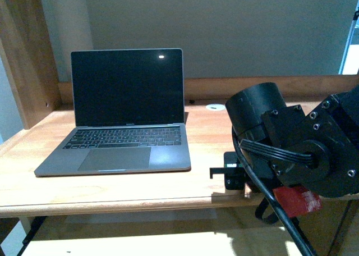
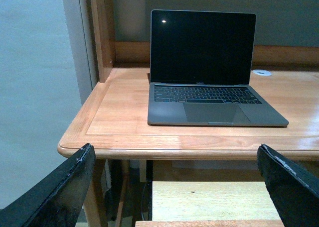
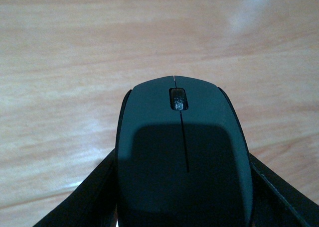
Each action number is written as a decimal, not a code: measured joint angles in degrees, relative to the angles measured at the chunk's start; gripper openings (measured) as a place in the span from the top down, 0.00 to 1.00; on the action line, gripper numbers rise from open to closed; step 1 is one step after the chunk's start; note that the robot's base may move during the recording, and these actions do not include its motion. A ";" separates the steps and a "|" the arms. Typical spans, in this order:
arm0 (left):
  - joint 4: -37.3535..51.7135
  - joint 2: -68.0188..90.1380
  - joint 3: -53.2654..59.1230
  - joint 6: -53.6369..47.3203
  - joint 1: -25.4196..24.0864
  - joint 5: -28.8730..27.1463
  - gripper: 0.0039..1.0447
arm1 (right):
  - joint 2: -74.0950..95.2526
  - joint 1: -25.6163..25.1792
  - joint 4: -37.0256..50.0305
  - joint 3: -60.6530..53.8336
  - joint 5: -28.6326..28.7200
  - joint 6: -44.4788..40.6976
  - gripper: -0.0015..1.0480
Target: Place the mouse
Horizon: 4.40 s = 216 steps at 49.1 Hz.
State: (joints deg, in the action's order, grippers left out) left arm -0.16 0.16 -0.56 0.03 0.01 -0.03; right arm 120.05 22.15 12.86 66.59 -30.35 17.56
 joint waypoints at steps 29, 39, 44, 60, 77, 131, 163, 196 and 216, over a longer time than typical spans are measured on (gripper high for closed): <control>-0.02 0.00 0.00 0.00 -0.02 0.02 0.06 | -1.53 0.39 0.85 -4.17 -2.34 3.74 0.40; -0.02 0.00 0.00 0.00 0.00 0.02 0.06 | 1.53 0.39 -3.87 2.67 -1.42 3.82 0.40; 0.00 0.00 0.00 0.00 0.00 0.02 0.06 | 4.33 -0.15 -5.27 7.52 -1.36 4.02 0.40; 0.00 0.00 0.00 0.00 0.00 0.00 0.06 | 5.97 -1.51 -3.89 9.40 -3.23 3.17 0.05; 0.00 0.02 0.00 0.00 0.00 0.02 0.06 | -18.05 -2.29 19.34 -13.84 0.44 -1.38 0.09; -0.02 0.02 0.00 0.00 -0.07 0.00 0.06 | -69.24 -22.21 34.93 -64.19 30.21 -17.42 0.98; -0.02 0.02 0.00 -0.02 -0.07 0.00 0.06 | -92.96 -22.21 14.21 -65.70 30.38 -17.42 0.98; -0.02 0.00 0.00 0.00 -0.07 0.00 0.06 | -108.28 -22.21 -0.96 -65.72 30.38 -17.42 0.98; 0.00 0.00 0.00 0.00 -0.07 -0.02 0.06 | -119.43 -22.16 -11.96 -65.31 30.47 -17.44 0.98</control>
State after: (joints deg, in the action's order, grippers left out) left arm -0.16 0.16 -0.56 0.03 -0.05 -0.05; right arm 0.62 -0.01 0.91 1.28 0.12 0.12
